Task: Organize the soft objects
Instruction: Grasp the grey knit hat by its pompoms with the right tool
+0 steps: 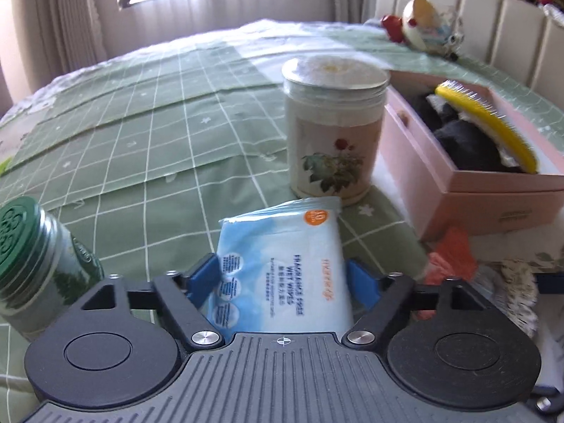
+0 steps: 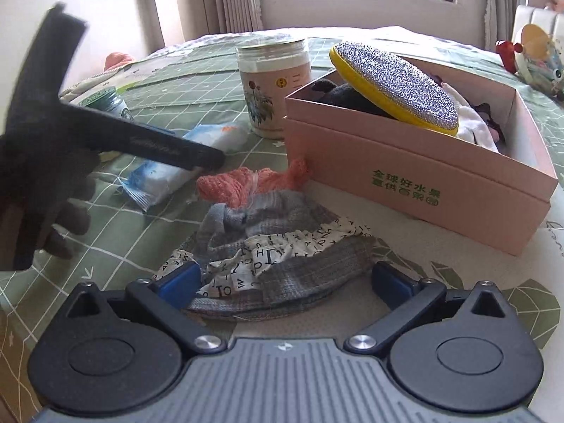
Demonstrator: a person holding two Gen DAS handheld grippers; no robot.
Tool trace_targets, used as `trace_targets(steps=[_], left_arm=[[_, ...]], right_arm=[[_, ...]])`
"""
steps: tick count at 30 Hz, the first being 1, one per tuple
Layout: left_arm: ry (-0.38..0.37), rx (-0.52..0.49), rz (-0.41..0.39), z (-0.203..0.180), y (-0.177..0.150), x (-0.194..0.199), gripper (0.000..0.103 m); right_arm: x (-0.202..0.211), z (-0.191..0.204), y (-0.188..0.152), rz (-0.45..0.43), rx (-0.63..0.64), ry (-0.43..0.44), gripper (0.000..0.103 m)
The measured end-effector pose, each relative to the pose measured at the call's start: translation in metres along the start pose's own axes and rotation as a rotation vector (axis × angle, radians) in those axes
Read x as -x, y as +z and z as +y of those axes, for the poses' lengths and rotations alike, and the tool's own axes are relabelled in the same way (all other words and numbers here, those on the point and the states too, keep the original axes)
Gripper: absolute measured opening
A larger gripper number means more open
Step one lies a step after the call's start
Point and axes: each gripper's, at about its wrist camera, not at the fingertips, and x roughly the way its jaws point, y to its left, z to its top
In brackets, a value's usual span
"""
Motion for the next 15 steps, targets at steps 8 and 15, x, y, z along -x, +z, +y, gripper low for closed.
trace_targets(steps=[8,15], left_arm=[[-0.051,0.049,0.022,0.008,-0.002,-0.004,0.094],[-0.042,0.023,0.000,0.002,-0.014,0.005,0.094]], right_arm=[[0.003,0.005,-0.004,-0.017,0.024,-0.016,0.103],[0.004,0.006,-0.003,-0.010,0.010,-0.026,0.103]])
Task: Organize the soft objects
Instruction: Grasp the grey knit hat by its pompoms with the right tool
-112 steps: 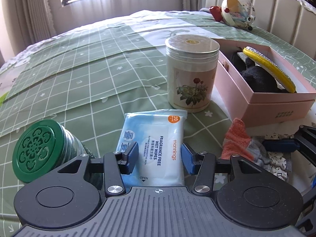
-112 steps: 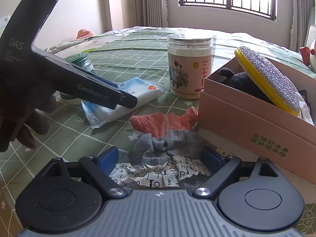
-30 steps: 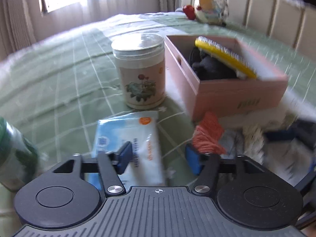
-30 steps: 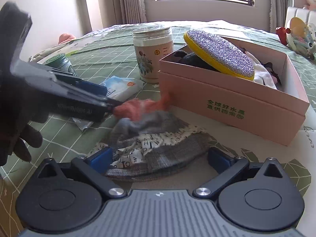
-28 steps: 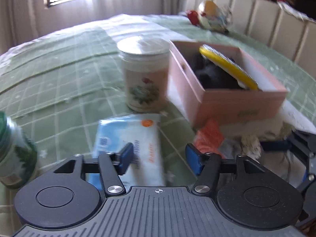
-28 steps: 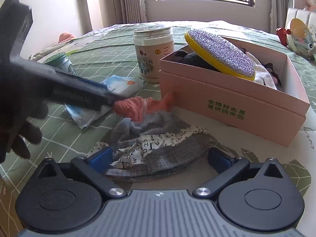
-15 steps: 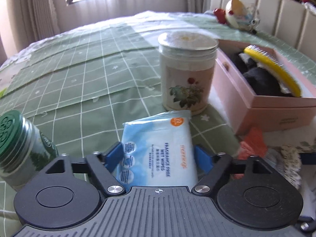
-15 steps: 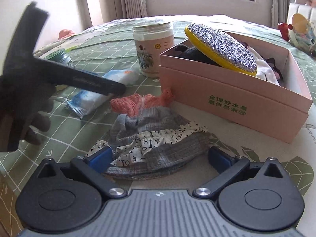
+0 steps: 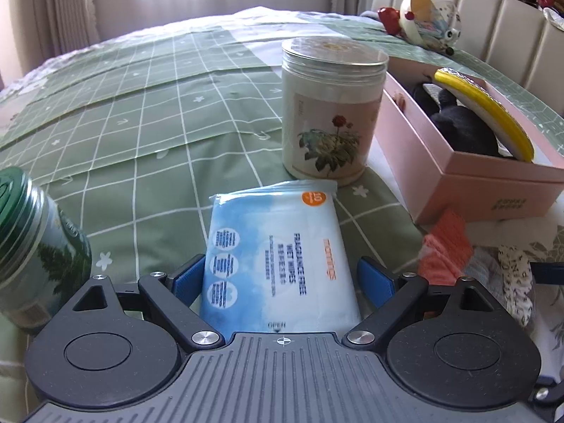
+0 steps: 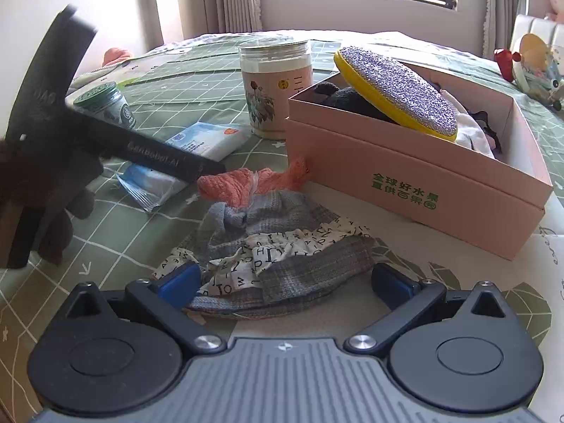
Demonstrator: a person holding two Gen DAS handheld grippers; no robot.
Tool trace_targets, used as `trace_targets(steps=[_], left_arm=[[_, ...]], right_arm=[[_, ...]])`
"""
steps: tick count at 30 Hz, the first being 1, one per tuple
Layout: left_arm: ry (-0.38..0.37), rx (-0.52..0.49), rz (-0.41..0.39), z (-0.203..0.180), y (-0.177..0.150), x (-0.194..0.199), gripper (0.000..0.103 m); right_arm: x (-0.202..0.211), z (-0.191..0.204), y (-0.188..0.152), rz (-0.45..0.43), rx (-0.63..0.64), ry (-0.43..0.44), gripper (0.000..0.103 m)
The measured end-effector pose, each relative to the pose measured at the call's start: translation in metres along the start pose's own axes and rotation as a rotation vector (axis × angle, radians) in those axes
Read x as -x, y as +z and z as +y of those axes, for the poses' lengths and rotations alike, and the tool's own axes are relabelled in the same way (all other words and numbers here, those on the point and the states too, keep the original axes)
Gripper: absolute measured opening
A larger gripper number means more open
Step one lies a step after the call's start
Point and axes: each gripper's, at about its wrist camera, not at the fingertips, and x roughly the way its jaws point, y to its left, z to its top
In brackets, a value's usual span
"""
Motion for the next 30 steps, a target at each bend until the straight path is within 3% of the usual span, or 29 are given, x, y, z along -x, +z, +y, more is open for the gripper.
trace_targets(steps=[7,13,18,21,23,24,26,30], left_arm=[[0.000,0.030,-0.020,0.002,-0.006,0.005,0.090],[0.019,0.047,-0.028,0.006,-0.007,0.009,0.084],[0.003,0.095,-0.025,0.014,-0.006,0.014,0.083],[-0.009,0.112,-0.024,0.021,-0.003,0.014,0.082],[-0.009,0.123,-0.025,0.025,0.001,0.014,0.082],[-0.005,0.132,-0.027,0.028,0.003,0.014,0.082],[0.005,0.155,-0.036,0.033,0.010,0.017,0.082],[0.036,0.141,-0.099,0.036,0.034,0.037,0.081]], right_arm=[[0.005,-0.005,0.008,0.054,0.021,0.035,0.102],[0.024,0.014,0.033,-0.048,0.106,-0.019,0.102],[-0.008,0.021,0.051,0.032,0.139,-0.009,0.096],[-0.020,0.018,0.052,0.094,0.125,0.010,0.081],[-0.020,0.017,0.051,0.108,0.108,0.027,0.054],[-0.018,0.018,0.052,0.110,0.104,0.027,0.049],[-0.015,0.022,0.055,0.103,0.107,0.023,0.028],[0.000,0.031,0.076,0.056,0.120,0.078,0.024]])
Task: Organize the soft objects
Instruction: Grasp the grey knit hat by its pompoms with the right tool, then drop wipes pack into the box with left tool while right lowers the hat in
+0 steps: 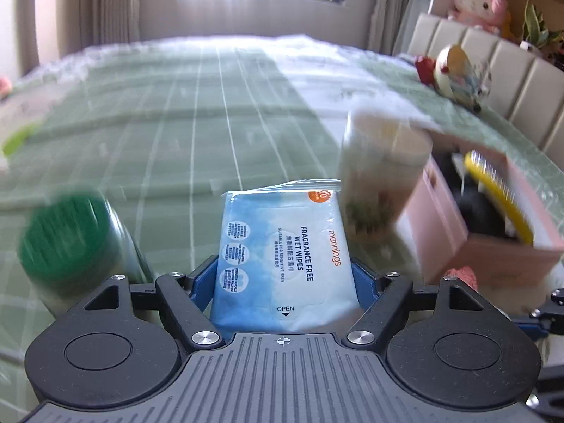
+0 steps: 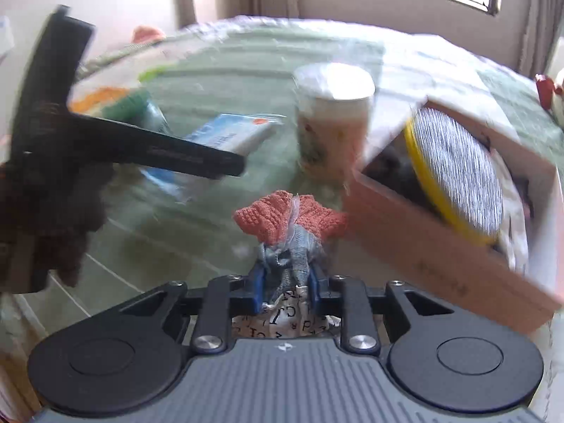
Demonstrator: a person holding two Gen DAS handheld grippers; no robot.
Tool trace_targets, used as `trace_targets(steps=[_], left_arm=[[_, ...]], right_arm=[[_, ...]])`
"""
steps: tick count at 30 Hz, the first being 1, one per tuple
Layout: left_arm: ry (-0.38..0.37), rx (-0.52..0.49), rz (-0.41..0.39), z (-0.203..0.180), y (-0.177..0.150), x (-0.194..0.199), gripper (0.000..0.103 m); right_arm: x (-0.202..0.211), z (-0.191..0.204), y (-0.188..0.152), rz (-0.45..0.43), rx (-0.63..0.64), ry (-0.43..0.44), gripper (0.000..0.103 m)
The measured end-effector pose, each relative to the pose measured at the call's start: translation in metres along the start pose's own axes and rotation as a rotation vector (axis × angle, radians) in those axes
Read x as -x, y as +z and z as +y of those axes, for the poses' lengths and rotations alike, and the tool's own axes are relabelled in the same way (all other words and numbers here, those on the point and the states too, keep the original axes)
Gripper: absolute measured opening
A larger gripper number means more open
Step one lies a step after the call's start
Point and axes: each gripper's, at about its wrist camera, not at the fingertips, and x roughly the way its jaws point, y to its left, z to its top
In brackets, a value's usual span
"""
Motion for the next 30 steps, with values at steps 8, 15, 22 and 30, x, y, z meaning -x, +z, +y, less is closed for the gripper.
trace_targets(steps=[8,15,22,30], left_arm=[[0.047,-0.082,-0.201,-0.027,0.077,0.055,0.081],[-0.026,-0.166,-0.262,-0.088,0.105,0.072,0.081],[-0.123,-0.239,-0.222,-0.159,0.096,0.050,0.081],[-0.181,-0.336,-0.133,-0.227,0.073,0.010,0.081]], right_arm=[[0.070,-0.015,0.063,-0.224,0.010,-0.018,0.024],[0.124,-0.067,0.071,-0.337,-0.058,-0.134,0.024],[0.145,-0.124,0.056,-0.354,-0.128,-0.236,0.024],[0.150,-0.178,0.021,-0.354,-0.213,-0.269,0.024]])
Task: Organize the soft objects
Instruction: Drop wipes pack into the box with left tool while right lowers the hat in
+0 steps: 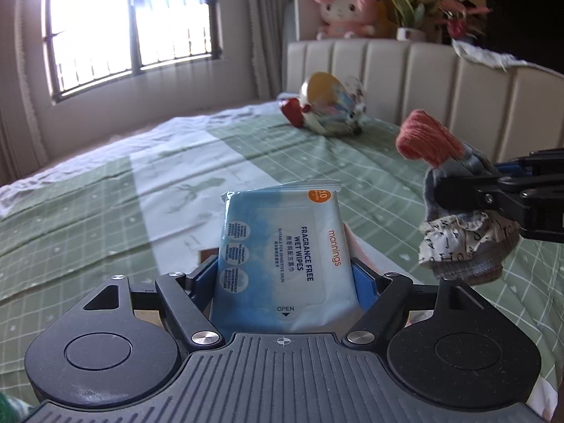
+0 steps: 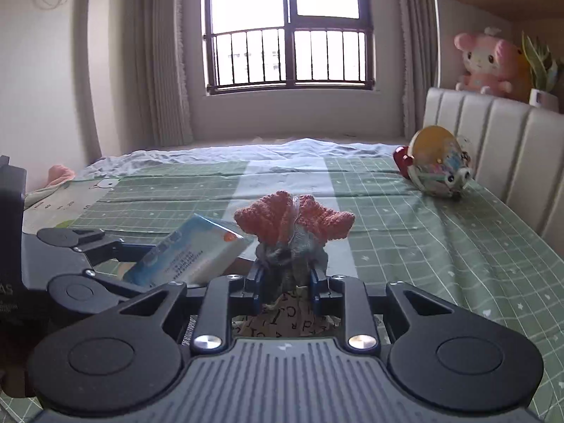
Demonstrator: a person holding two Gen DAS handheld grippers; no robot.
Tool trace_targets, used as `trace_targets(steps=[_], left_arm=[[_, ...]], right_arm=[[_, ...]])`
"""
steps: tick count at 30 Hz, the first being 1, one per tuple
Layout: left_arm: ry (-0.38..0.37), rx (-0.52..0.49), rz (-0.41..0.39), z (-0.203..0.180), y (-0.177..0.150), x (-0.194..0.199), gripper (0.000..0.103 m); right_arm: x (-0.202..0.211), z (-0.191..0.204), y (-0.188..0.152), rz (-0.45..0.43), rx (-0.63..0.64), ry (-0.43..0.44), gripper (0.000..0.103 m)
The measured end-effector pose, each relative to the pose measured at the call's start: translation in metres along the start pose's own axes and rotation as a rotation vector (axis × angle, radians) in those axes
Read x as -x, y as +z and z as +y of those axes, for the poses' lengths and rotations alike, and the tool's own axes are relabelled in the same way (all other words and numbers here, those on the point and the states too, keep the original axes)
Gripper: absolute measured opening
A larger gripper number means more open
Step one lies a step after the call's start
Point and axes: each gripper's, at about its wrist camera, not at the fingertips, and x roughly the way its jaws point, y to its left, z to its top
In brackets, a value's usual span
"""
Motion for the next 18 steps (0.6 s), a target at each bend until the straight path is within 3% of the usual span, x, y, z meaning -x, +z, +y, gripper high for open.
trace_targets(steps=[8,11,14,18], left_arm=[[-0.036,-0.060,0.080,-0.026,-0.010,-0.050,0.082],[-0.082,-0.024,0.194,-0.015,-0.023,-0.088,0.083],[-0.076,-0.033,0.167,-0.005,-0.037,-0.102,0.083],[-0.115,0.020,0.085,0.007,-0.032,-0.077,0.079]], right_arm=[[-0.014,-0.049,-0.025,0.031,-0.105,-0.007,0.024],[-0.028,-0.061,-0.033,0.057,-0.146,-0.006,0.025],[-0.043,-0.064,-0.041,0.091,-0.176,0.004,0.025],[-0.054,-0.057,-0.045,0.111,-0.170,0.017,0.025]])
